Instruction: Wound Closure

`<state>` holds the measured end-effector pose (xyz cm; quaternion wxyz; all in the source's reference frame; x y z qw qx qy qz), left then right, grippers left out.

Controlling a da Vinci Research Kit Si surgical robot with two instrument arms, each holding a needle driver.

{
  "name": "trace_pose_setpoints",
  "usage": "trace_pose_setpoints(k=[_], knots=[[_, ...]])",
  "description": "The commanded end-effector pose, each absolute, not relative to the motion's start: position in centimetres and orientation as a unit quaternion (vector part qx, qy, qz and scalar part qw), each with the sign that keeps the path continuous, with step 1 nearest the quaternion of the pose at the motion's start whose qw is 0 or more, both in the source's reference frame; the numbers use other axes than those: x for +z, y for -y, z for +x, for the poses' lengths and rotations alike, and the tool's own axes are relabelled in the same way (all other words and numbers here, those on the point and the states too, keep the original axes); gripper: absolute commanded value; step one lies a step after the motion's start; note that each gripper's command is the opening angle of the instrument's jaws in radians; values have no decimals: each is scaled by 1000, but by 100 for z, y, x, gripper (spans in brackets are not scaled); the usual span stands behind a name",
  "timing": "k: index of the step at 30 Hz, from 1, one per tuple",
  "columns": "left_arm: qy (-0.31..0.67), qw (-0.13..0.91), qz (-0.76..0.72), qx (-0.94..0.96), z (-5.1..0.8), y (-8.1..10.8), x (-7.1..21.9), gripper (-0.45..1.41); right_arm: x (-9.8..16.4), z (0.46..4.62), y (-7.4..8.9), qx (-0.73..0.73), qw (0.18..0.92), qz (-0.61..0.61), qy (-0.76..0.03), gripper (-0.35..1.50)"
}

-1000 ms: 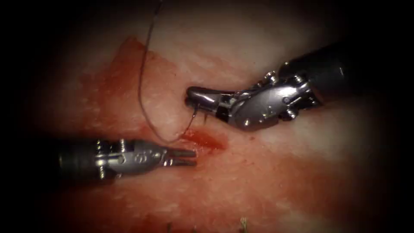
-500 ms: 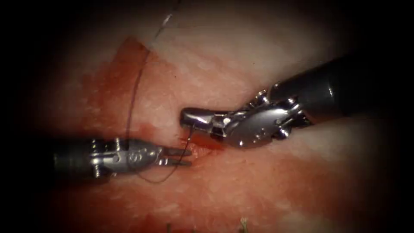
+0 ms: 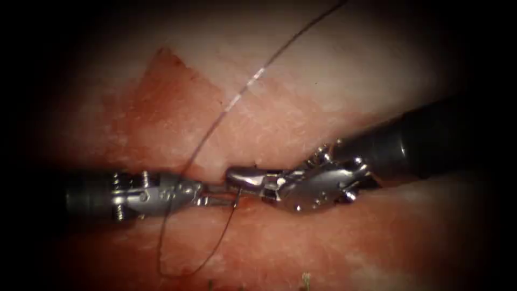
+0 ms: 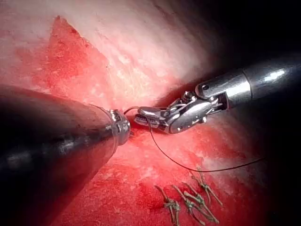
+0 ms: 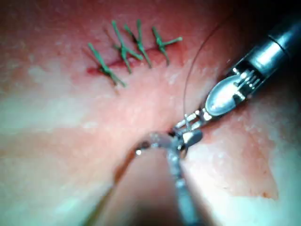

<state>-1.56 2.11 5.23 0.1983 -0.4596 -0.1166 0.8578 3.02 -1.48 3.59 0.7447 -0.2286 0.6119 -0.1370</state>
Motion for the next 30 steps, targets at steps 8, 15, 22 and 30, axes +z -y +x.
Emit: trace_pose_setpoints(k=[8, 15, 22, 30], knots=[[118, 198, -457, 859, -162, -207, 529, -20, 372, 306, 164, -127, 751, -209, -613, -35], [118, 198, -457, 859, -162, -207, 529, -20, 378, 306, 173, -102, 761, -173, -617, -35], [120, 196, -456, 860, -161, -206, 529, -23, 384, 304, 177, -78, 769, -151, -616, -35], [120, 196, -456, 860, -160, -206, 529, -23, 386, 303, 177, -49, 775, -128, -616, -35]])
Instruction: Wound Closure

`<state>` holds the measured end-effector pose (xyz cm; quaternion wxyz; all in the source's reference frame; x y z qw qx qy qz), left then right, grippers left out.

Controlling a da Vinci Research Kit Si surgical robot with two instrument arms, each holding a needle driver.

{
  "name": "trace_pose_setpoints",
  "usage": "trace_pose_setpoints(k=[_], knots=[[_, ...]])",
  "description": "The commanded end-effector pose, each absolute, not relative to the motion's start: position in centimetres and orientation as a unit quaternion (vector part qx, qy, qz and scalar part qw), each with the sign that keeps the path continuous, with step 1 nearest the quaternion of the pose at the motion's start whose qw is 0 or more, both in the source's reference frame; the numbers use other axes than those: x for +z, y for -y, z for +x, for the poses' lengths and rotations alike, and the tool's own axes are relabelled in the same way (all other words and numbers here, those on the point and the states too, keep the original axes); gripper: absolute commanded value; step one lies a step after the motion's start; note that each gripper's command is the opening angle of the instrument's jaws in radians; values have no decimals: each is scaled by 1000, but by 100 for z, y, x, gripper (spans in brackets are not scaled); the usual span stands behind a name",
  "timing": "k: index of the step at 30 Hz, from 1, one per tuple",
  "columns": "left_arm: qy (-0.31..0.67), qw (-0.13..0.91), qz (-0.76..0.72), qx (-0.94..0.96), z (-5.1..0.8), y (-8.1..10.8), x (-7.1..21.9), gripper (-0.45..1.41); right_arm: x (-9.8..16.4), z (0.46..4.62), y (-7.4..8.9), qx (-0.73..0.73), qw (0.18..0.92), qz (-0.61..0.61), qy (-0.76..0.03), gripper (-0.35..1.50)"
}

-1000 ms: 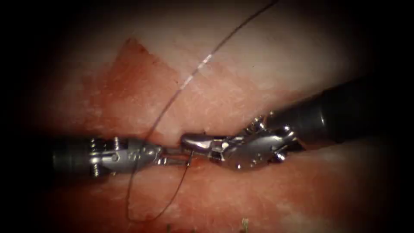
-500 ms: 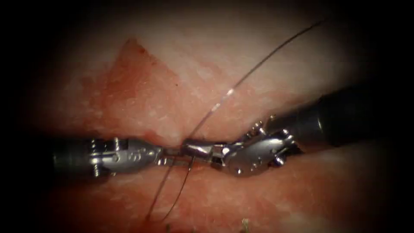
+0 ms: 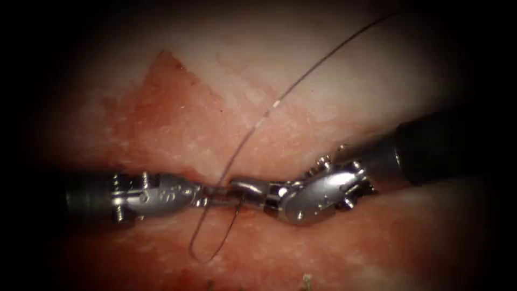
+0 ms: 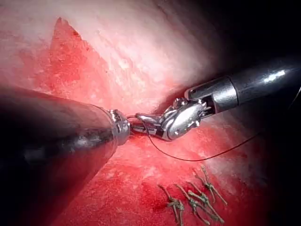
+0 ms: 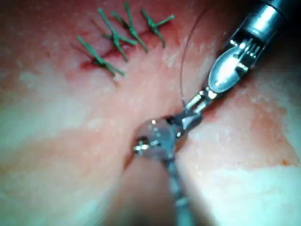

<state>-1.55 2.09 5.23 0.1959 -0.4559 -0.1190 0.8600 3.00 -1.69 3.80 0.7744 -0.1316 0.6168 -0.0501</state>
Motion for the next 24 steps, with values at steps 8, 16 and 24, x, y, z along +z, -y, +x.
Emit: trace_pose_setpoints(k=[8, 16, 24], knots=[[122, 195, -454, 861, -159, -206, 529, -27, 399, 300, 179, -3, 789, -94, -607, -35], [123, 197, -454, 860, -157, -205, 528, -27, 406, 297, 179, 18, 794, -76, -603, -35], [125, 196, -452, 861, -158, -204, 526, -27, 393, 297, 168, 5, 792, -95, -603, -35]])
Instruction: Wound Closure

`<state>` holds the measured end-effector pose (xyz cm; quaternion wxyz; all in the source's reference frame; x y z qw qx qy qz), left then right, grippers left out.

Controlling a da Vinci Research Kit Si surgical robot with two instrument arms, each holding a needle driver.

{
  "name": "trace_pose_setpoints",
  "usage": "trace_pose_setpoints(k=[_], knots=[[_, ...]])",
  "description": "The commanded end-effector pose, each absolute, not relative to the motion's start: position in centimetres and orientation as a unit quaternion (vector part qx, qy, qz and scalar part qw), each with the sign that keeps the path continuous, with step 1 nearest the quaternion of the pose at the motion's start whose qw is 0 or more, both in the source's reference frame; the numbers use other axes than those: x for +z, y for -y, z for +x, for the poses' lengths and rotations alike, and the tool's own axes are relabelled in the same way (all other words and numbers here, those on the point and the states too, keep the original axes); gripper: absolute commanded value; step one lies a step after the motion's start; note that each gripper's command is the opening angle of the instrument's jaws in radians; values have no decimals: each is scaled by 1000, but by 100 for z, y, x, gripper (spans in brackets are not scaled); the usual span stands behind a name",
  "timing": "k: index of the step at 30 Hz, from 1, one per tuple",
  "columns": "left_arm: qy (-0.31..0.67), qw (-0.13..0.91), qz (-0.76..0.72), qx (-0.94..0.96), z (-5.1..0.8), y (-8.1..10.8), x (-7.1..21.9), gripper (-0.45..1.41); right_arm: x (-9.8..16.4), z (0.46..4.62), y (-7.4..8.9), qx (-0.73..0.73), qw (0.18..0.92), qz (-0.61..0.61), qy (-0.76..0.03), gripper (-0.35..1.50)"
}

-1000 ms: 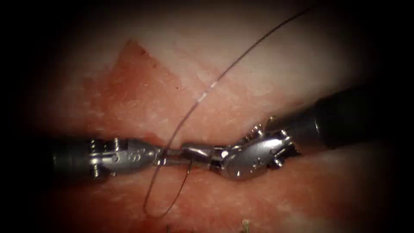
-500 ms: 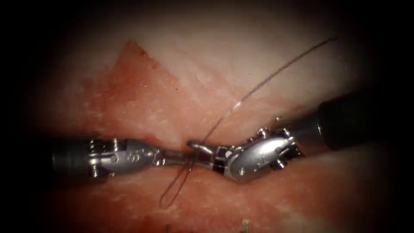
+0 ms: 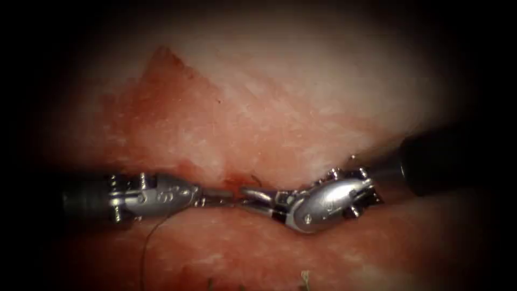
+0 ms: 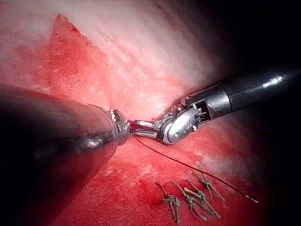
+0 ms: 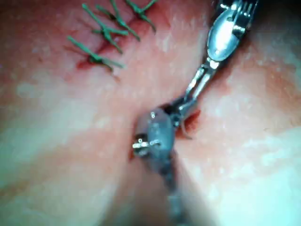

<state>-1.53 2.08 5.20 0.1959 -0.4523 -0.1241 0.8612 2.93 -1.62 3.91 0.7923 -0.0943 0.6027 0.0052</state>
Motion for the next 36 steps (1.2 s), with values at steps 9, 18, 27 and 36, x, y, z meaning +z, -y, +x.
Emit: trace_pose_setpoints(k=[9, 18, 27, 36], knots=[[126, 197, -452, 861, -158, -204, 525, -27, 382, 298, 158, 12, 791, -109, -602, -27], [126, 197, -452, 861, -158, -204, 525, -27, 361, 300, 144, 118, 792, -149, -581, 137], [126, 196, -452, 861, -157, -205, 525, -27, 322, 307, 167, 184, 787, -217, -547, 144], [126, 196, -452, 861, -157, -205, 525, -27, 286, 317, 171, 141, 799, -306, -499, 132]])
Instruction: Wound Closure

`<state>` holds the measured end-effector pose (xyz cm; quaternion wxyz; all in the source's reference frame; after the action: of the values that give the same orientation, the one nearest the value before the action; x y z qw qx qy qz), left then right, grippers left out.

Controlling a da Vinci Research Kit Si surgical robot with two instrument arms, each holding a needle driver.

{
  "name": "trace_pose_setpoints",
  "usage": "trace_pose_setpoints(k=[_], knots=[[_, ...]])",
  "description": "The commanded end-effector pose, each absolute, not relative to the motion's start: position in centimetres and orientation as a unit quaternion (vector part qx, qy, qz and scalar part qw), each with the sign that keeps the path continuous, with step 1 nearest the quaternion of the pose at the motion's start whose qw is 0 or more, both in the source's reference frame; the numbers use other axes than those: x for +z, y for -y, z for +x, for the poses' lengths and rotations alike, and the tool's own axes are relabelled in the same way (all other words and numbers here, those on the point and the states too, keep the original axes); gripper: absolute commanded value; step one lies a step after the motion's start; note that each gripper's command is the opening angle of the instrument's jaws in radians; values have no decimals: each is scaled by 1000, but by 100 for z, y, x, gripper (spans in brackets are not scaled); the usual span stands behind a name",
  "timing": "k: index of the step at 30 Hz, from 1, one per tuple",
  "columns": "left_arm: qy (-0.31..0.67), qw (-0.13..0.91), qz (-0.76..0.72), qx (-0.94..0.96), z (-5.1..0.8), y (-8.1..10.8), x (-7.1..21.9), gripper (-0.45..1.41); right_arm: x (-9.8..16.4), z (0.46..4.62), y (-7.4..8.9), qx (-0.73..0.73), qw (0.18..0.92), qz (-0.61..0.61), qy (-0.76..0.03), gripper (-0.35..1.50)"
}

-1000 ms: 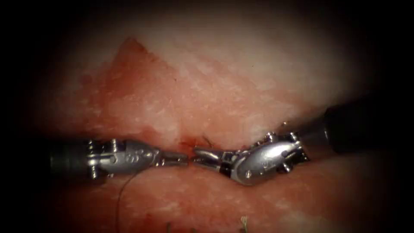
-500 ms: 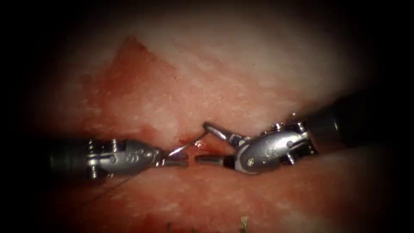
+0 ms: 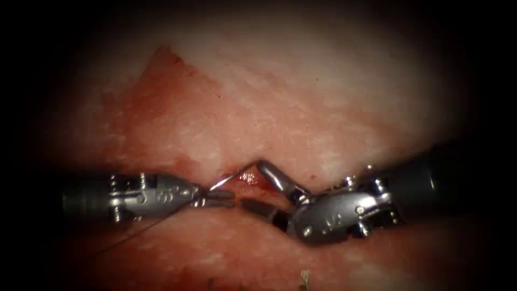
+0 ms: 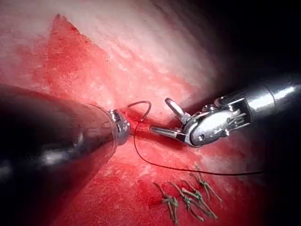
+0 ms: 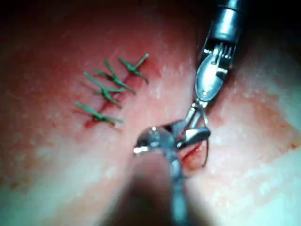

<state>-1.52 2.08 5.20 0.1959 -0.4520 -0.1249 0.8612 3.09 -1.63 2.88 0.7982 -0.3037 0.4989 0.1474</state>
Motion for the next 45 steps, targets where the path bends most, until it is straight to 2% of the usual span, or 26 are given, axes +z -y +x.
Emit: trace_pose_setpoints(k=[1, 8, 14, 23, 35, 45], knots=[[126, 196, -452, 861, -157, -205, 525, -27, 284, 319, 172, 132, 801, -313, -492, 129], [126, 196, -452, 861, -157, -205, 525, -27, 283, 338, 171, 72, 812, -351, -460, 120], [126, 196, -452, 861, -157, -205, 525, -27, 285, 354, 173, -31, 839, -371, -397, 120], [126, 196, -452, 861, -156, -204, 525, -27, 291, 374, 176, -86, 852, -370, -360, 122], [127, 195, -452, 861, -154, -204, 525, -23, 299, 343, 169, -85, 858, -368, -348, 124], [128, 197, -452, 860, -154, -204, 525, -25, 312, 344, 165, -85, 858, -373, -342, 124]])
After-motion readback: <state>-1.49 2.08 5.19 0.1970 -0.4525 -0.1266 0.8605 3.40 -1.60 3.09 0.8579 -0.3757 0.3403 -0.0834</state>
